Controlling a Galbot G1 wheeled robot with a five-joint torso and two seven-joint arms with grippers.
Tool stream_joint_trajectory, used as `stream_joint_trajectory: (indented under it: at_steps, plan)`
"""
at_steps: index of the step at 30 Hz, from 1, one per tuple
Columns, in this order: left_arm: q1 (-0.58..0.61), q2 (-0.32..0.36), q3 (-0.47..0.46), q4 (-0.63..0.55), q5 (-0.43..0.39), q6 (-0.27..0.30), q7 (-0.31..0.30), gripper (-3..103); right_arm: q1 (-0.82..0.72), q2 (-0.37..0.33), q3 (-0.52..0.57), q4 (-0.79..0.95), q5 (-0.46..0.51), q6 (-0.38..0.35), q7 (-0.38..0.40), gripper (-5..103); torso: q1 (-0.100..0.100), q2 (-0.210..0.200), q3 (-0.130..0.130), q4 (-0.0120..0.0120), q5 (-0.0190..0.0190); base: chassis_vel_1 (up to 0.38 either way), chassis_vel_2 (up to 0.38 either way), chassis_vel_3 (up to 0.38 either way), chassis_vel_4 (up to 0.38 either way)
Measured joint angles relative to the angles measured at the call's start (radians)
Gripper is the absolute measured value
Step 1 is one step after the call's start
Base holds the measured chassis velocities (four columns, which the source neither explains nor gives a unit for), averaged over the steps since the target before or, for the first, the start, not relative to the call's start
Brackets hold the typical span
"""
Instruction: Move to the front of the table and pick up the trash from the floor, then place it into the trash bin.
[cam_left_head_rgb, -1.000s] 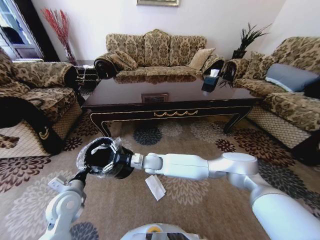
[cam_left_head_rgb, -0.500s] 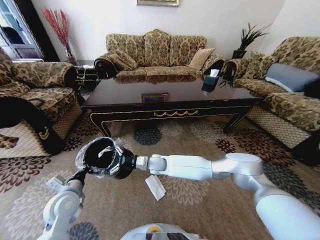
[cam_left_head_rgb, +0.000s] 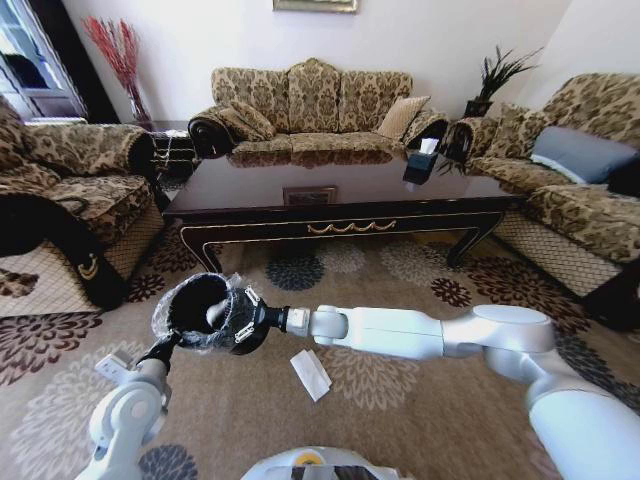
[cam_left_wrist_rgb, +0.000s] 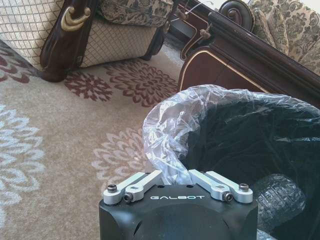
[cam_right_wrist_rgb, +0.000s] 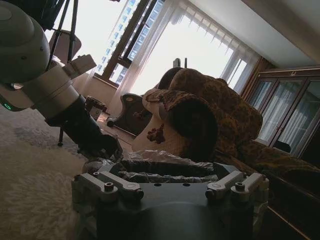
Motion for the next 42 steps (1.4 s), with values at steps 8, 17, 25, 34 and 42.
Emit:
stream_joint_trajectory:
  at_steps: [8,17,25,34,42]
  plan:
    - [0.004,0.001,-0.003,0.000,0.001,0.000,0.001,3,-0.018,-0.029,0.053,0.004,0.054,-0.035,0.001,100,0.000,0.000,0.000,0.0000,0.0000,0.000,0.000,0.000,0.000]
    - [0.013,0.028,-0.042,-0.029,-0.034,-0.003,-0.003,3,-0.055,-0.096,0.211,0.015,0.292,-0.159,0.000,100,0.000,0.000,0.000,-0.0001,0.0001,0.000,0.000,0.000,0.000]
    - [0.015,0.051,-0.088,-0.053,-0.067,-0.005,-0.014,3,-0.157,-0.155,0.290,0.074,0.359,-0.293,0.096,100,0.000,0.000,0.000,-0.0001,0.0000,0.000,0.000,0.000,0.000]
    - [0.004,0.072,-0.142,-0.038,-0.087,-0.017,-0.022,3,-0.273,-0.185,0.325,0.065,0.508,-0.545,0.261,100,0.000,0.000,0.000,0.0001,-0.0001,0.000,0.000,0.000,0.000]
    - [0.019,0.060,-0.137,-0.037,-0.073,-0.017,-0.016,3,-0.439,-0.137,0.340,-0.062,0.571,-0.612,0.267,100,0.000,0.000,0.000,0.0001,-0.0001,0.000,0.000,0.000,0.000]
